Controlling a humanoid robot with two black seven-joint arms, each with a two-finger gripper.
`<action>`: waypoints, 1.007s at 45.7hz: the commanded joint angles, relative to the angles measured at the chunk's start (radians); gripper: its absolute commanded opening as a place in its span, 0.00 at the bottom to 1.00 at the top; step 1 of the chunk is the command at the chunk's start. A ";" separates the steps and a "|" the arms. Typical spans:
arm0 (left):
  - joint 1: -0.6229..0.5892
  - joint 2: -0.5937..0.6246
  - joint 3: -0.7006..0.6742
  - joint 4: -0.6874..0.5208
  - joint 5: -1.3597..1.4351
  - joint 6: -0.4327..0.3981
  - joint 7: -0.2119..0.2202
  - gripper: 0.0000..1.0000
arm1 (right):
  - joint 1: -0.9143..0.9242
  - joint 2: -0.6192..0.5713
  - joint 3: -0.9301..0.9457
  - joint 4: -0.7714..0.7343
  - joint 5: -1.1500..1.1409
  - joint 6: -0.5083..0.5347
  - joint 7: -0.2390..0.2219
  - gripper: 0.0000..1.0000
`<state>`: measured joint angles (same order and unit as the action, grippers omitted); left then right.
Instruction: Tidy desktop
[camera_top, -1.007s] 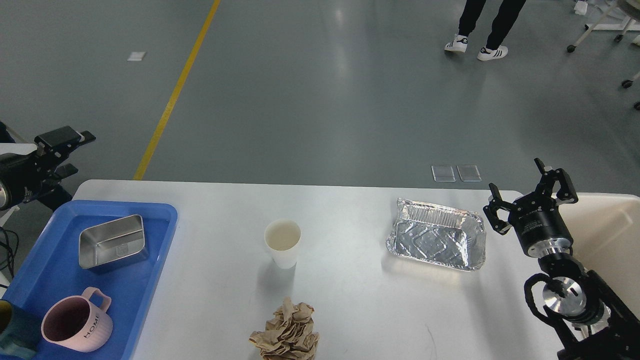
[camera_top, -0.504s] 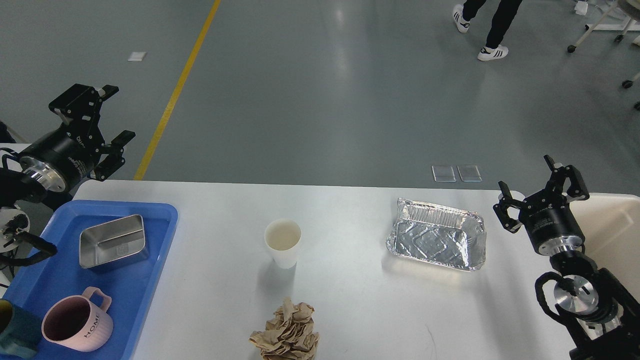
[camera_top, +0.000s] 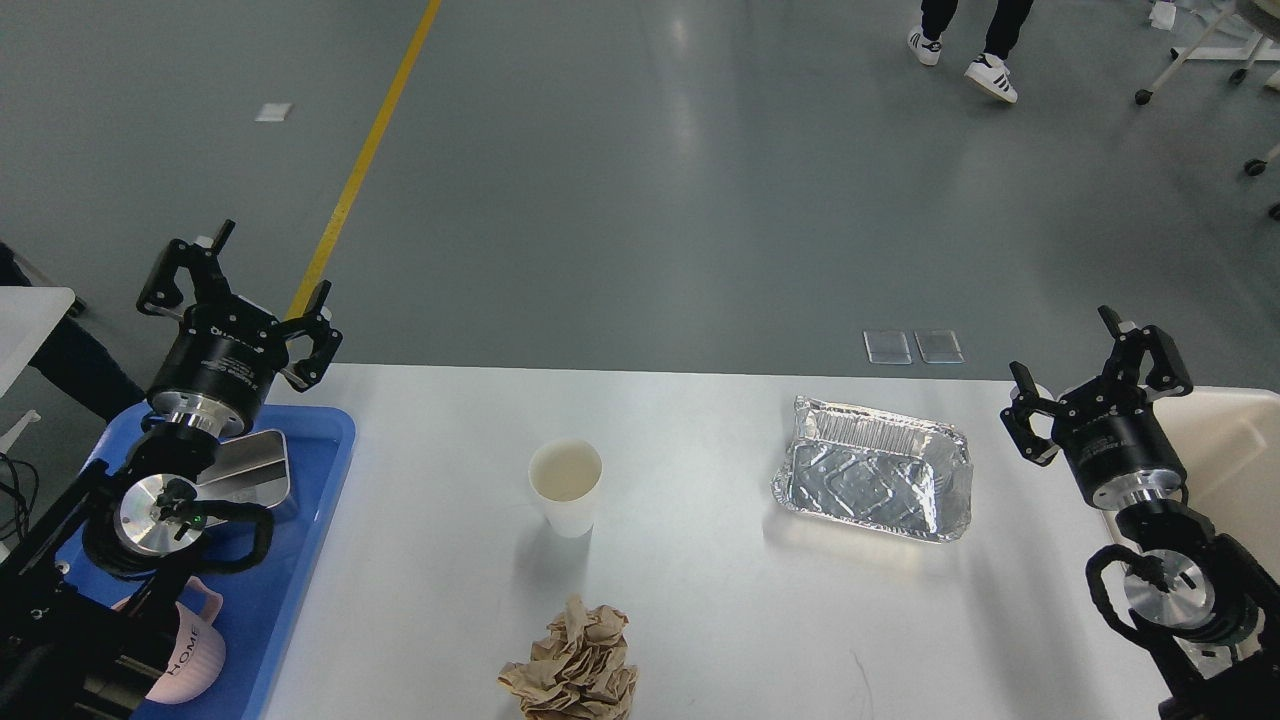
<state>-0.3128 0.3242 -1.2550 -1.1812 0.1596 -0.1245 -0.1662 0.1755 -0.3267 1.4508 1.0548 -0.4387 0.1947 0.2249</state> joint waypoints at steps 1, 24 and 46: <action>0.001 -0.048 -0.012 0.054 0.000 -0.007 -0.022 0.97 | -0.001 -0.028 -0.035 0.004 -0.023 0.000 -0.001 1.00; 0.076 -0.132 -0.004 0.008 0.003 -0.003 -0.039 0.97 | 0.058 -0.449 -0.159 0.166 -0.667 0.020 0.002 1.00; 0.089 -0.129 -0.011 -0.006 0.017 -0.007 -0.042 0.97 | 0.050 -1.129 -0.494 0.553 -0.795 0.029 -0.001 1.00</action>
<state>-0.2251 0.1946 -1.2670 -1.1873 0.1754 -0.1288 -0.2085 0.2276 -1.2904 0.9916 1.5622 -1.2319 0.2210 0.2164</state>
